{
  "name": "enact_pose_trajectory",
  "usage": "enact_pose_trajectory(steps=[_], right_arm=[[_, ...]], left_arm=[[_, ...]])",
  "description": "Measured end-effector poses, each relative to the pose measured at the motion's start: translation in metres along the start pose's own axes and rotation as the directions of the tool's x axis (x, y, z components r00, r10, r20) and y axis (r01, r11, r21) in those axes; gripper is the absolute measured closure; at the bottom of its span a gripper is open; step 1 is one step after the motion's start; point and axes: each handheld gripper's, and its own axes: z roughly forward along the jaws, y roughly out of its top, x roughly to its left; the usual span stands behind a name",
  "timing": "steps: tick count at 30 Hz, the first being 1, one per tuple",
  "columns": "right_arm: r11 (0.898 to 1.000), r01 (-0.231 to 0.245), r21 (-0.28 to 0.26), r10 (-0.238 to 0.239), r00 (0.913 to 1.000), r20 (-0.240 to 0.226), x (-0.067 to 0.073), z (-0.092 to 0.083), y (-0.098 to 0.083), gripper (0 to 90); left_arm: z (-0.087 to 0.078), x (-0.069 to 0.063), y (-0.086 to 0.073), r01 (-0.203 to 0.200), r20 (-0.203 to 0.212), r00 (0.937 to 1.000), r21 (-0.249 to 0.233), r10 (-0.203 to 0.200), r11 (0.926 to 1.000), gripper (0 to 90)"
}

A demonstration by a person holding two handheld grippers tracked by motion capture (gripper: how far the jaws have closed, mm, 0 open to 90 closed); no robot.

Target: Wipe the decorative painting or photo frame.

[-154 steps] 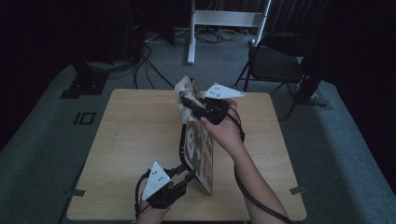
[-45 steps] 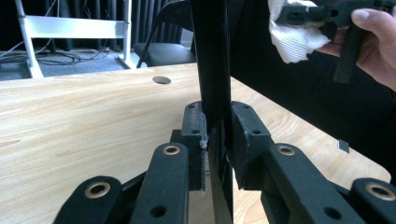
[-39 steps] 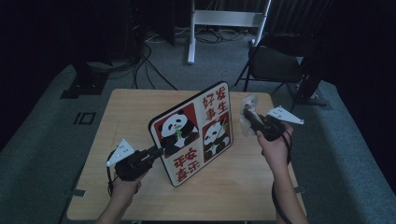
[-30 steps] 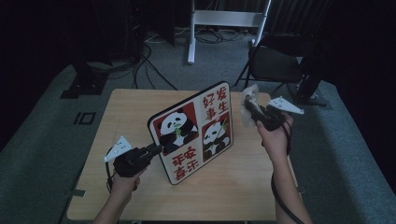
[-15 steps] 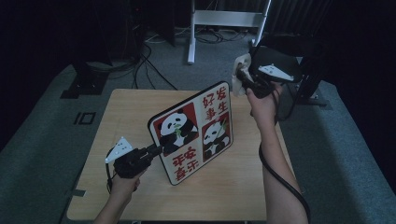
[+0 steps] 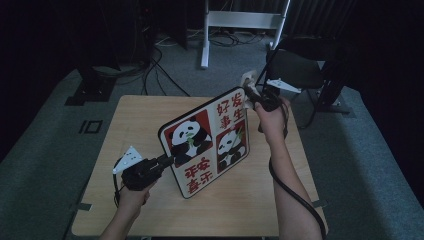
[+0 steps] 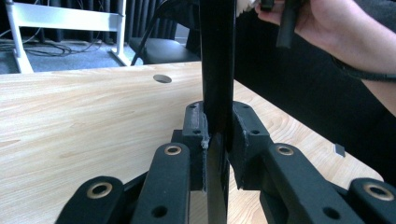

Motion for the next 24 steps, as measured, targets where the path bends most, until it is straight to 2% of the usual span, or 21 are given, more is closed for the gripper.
enact_pose_trajectory(steps=[3,7,10,12,14,18,24], right_arm=[[1.0,-0.01,0.014,0.01,0.9999,0.005,-0.003,-0.001,-0.011,81.4],[0.998,-0.049,0.034,0.049,0.9988,-0.004,-0.007,-0.008,-0.023,81.4],[0.998,-0.03,0.062,0.029,0.9994,0.016,-0.008,-0.01,-0.031,81.6],[0.995,-0.052,0.082,0.051,0.9986,0.014,-0.012,-0.01,-0.038,81.6],[0.994,-0.062,0.087,0.06,0.998,0.02,-0.014,-0.01,-0.046,81.5],[0.989,-0.112,0.092,0.11,0.9936,0.026,-0.019,-0.015,-0.061,81.6],[0.984,-0.122,0.133,0.117,0.9922,0.044,-0.025,-0.019,-0.082,81.5]], left_arm=[[0.0,-0.001,0.0,-0.005,0.001,1.0,0.002,0.005,1.0,78.4],[0.0,-0.001,0.0,-0.003,0.002,1.0,0.001,0.003,1.0,78.4],[0.0,-0.001,0.0,-0.003,0.0,1.0,0.003,0.003,1.0,78.4],[0.0,-0.001,0.0,-0.004,-0.003,1.0,0.003,0.004,1.0,78.3],[0.0,-0.002,0.0,-0.006,-0.003,1.0,0.001,0.006,1.0,78.3],[0.0,-0.001,0.0,-0.006,-0.002,1.0,0.002,0.006,1.0,78.2],[0.0,-0.002,0.001,-0.01,-0.005,0.9999,0.004,0.01,0.9999,78.2]])
